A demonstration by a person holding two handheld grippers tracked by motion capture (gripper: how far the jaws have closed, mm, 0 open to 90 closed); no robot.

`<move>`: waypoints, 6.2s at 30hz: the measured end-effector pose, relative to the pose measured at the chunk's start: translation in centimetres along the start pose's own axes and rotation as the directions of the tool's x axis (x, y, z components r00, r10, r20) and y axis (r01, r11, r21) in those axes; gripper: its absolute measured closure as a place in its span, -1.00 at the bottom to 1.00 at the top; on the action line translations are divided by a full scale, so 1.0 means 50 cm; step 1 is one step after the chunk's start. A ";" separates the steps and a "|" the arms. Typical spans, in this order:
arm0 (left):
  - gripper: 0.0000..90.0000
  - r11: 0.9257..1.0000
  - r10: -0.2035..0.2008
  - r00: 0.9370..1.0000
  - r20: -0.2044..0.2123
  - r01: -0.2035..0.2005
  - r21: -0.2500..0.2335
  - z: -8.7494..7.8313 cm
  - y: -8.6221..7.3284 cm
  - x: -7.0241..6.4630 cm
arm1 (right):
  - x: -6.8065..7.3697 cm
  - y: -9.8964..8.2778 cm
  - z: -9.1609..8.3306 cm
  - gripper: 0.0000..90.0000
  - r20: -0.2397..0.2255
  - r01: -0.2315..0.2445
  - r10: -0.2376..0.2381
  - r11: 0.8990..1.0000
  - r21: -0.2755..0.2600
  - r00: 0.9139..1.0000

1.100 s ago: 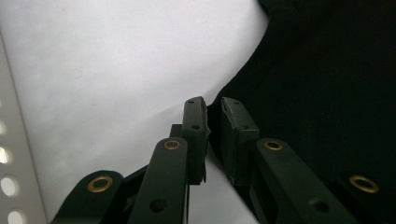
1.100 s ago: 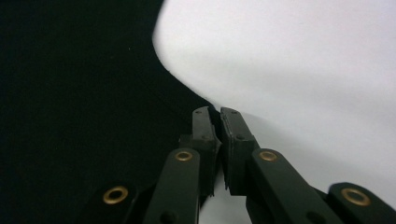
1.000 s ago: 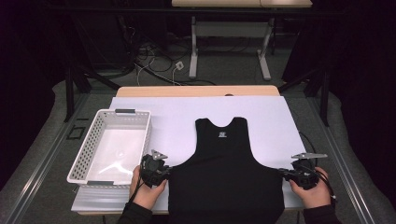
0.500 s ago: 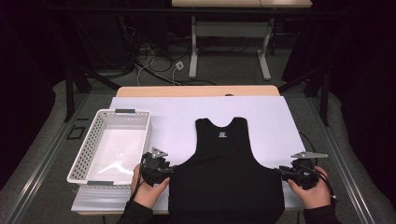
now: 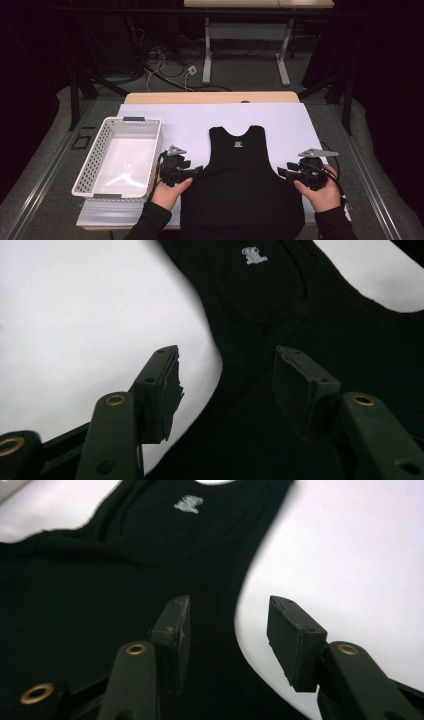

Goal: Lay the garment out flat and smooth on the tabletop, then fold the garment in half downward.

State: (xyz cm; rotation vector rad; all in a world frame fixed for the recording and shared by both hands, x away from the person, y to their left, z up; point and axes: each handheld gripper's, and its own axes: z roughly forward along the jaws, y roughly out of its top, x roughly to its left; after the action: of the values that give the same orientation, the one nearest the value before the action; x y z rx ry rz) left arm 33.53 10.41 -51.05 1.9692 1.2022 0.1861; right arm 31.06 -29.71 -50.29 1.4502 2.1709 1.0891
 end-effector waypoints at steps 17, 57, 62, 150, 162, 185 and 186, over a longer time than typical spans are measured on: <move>-0.14 0.998 0.026 1.000 -0.008 -0.027 -0.050 0.027 0.059 -0.003 | 0.014 0.062 0.053 -0.04 -0.003 0.025 -0.025 1.000 -0.017 1.000; -0.22 0.998 -0.068 0.996 0.055 0.069 -0.013 0.129 0.080 0.027 | 0.020 0.080 0.168 -0.14 0.008 0.025 -0.025 1.000 0.007 1.000; -0.21 0.997 -0.072 0.996 0.050 0.072 0.004 0.141 0.078 0.028 | 0.011 0.071 0.178 -0.14 0.009 0.006 -0.006 1.000 0.020 1.000; 0.97 0.998 -0.064 0.979 0.192 0.063 0.012 0.047 0.032 -0.011 | 0.023 0.033 0.064 0.93 -0.089 -0.017 0.021 0.999 0.051 0.996; 0.80 0.999 -0.032 0.985 0.171 0.025 0.040 0.049 0.006 -0.026 | 0.043 0.004 0.046 0.69 -0.110 -0.009 0.017 0.998 0.068 0.994; -0.03 0.999 0.015 0.996 0.083 -0.018 0.032 0.054 0.063 -0.010 | 0.046 0.058 0.062 0.06 -0.081 0.111 -0.112 0.994 -0.012 0.990; -0.04 0.999 0.017 0.996 0.083 -0.020 0.038 0.056 0.066 -0.009 | 0.045 0.060 0.063 0.05 -0.083 0.117 -0.117 0.993 -0.009 0.990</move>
State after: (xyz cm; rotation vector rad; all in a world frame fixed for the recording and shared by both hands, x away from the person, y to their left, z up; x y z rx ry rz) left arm 36.90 7.76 -50.49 2.0021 1.1426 0.0904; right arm 33.97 -25.81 -49.81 1.2787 2.2778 1.1309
